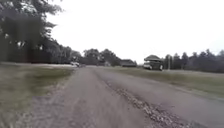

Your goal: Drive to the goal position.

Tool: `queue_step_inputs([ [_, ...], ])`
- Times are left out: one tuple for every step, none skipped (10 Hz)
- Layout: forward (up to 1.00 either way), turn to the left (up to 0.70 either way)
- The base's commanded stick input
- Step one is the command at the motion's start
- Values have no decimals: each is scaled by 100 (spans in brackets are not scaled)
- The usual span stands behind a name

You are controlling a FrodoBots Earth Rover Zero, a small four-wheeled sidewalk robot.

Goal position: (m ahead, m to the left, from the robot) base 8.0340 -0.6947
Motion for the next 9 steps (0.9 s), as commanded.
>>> queue_step_inputs([
  [70, 0],
  [70, 0],
  [70, 0],
  [70, 0],
  [70, 0],
  [70, 0],
  [70, 0],
  [70, 0],
  [70, 0],
])
